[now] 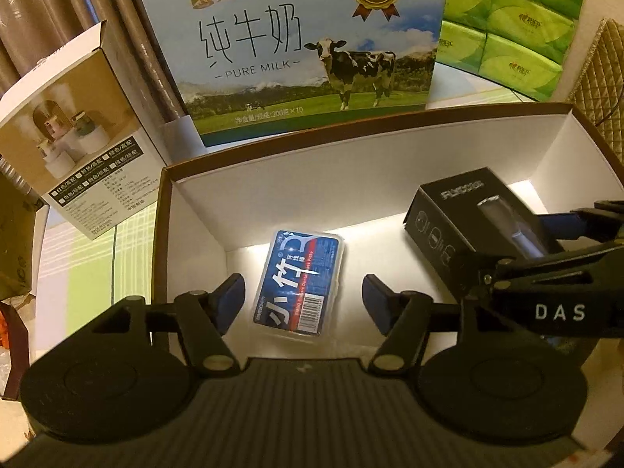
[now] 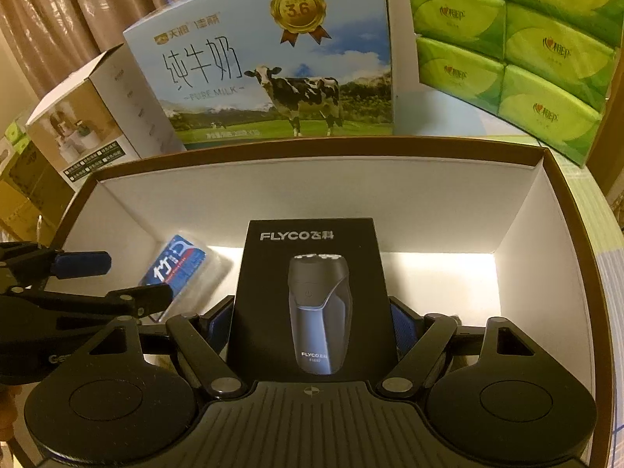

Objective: Organize objects
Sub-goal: 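Open both grippers to release the blue box and FLYCO box inside the box, then withdraw both grippers from the brown box back toward the loose items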

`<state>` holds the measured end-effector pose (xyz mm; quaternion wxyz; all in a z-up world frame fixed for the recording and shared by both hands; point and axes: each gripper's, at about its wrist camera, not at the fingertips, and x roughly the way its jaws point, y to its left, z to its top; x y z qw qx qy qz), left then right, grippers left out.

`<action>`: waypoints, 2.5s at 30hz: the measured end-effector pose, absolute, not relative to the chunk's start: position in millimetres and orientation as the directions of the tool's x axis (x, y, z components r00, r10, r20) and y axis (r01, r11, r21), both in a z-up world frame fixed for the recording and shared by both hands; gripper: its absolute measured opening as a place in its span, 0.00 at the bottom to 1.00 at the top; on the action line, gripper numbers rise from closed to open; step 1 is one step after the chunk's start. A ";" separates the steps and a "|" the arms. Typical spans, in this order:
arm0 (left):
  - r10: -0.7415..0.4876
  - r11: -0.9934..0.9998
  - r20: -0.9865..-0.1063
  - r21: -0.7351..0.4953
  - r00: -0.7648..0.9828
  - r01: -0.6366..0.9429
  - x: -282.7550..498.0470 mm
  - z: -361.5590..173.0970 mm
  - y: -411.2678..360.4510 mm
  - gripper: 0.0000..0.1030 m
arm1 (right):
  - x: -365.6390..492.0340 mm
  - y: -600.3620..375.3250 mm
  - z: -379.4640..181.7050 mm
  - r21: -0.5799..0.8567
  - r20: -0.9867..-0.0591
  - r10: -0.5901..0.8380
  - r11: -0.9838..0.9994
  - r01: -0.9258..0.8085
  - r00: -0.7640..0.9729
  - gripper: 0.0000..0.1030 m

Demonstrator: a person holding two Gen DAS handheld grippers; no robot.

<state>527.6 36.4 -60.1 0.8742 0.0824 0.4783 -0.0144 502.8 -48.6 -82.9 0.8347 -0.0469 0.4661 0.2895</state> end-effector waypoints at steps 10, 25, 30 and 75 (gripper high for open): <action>0.039 0.985 -0.839 0.122 0.542 0.119 519.6 -57.3 36.4 0.70 | 497.4 -54.2 -76.8 0.190 -0.798 0.449 0.821 -0.539 0.401 0.74; 0.017 0.987 -0.827 0.102 0.563 0.120 493.2 -45.6 32.0 0.71 | 474.6 -70.9 -55.6 0.197 -0.782 0.469 0.810 -0.552 0.410 0.74; -0.011 0.992 -0.817 0.066 0.576 0.112 475.6 -36.2 33.2 0.71 | 458.0 -83.8 -42.9 0.200 -0.762 0.485 0.807 -0.556 0.430 0.74; -0.007 0.994 -0.788 -0.072 0.616 -0.081 266.7 5.3 82.3 0.70 | 301.9 -154.2 -16.1 0.212 -0.721 0.557 0.743 -0.634 0.412 0.75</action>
